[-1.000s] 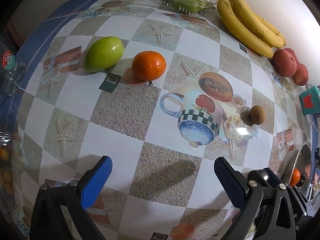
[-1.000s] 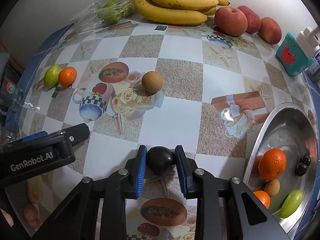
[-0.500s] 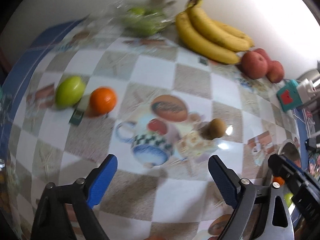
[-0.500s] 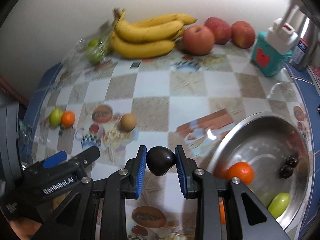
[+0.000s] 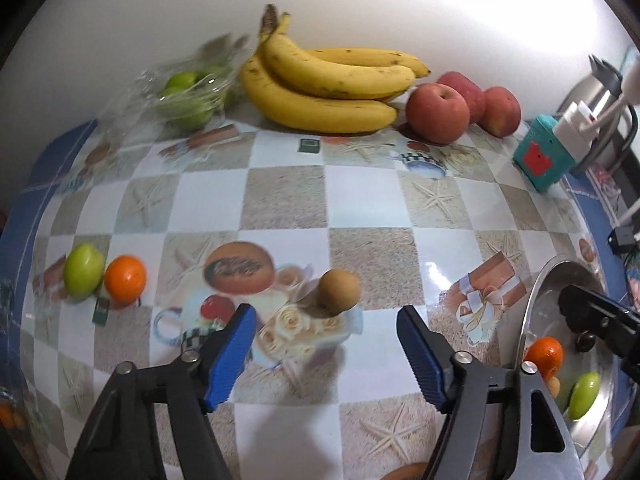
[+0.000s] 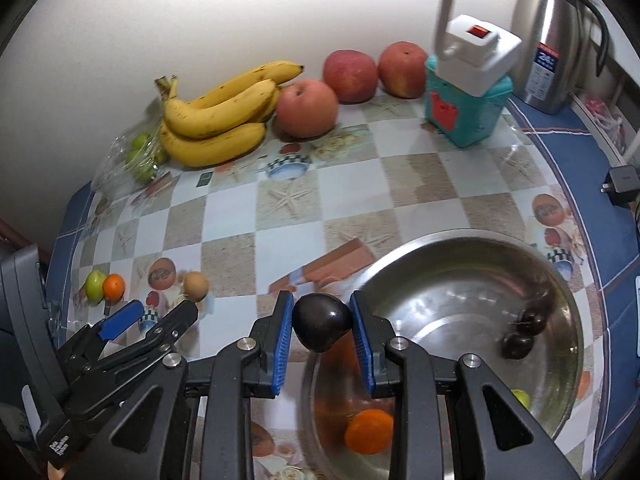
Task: Organize fruits
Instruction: 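Grasp the tan round fruit with the left gripper while the right gripper holds the plum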
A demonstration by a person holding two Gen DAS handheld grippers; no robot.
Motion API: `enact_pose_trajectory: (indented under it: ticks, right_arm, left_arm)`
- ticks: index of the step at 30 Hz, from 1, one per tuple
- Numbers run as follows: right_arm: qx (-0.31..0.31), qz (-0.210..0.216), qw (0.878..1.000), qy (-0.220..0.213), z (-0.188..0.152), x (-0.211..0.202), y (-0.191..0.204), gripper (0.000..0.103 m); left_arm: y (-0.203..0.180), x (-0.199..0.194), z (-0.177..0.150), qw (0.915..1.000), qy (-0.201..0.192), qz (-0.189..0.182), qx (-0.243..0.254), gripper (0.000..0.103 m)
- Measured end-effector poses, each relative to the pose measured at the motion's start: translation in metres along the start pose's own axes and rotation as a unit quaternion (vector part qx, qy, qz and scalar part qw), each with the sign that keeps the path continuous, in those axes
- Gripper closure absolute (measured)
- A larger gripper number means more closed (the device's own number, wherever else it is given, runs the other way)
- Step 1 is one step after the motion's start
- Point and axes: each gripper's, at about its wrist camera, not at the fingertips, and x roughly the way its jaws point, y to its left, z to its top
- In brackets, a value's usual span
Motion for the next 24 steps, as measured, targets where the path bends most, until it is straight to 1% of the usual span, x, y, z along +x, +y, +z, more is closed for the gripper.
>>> enact_pose_trajectory:
  ticks: [5,10,14,16,21,23,24]
  right_arm:
    - [0.013,-0.006,1.000,-0.001,0.003,-0.003,-0.013,0.073]
    - [0.025,-0.009,1.000,0.006,0.005,-0.001,-0.023,0.073]
    - [0.024,-0.010,1.000,0.012,0.004,0.003,-0.023,0.073]
    - [0.023,-0.011,1.000,0.013,0.003,0.004,-0.022,0.073]
    - [0.027,-0.013,0.999,0.016,0.002,0.007,-0.025,0.073]
    - [0.028,-0.014,0.999,0.018,0.001,0.009,-0.026,0.073]
    - [0.029,-0.014,0.999,0.019,0.001,0.010,-0.026,0.073]
  left_arm:
    - [-0.009,0.009,0.001,0.9998,0.003,0.006,0.018,0.034]
    - [-0.021,0.016,0.005,0.9985,-0.003,0.039,0.040,0.034]
    - [-0.026,0.024,0.004,0.9983,0.004,0.034,0.046,0.036]
    - [-0.028,0.029,0.004,0.9979,0.009,0.042,0.049,0.036]
    - [-0.025,0.030,0.007,0.9982,0.006,0.042,0.044,0.037]
    - [-0.023,0.033,0.007,0.9982,0.008,0.042,0.042,0.043]
    - [-0.023,0.034,0.007,0.9983,0.009,0.041,0.041,0.044]
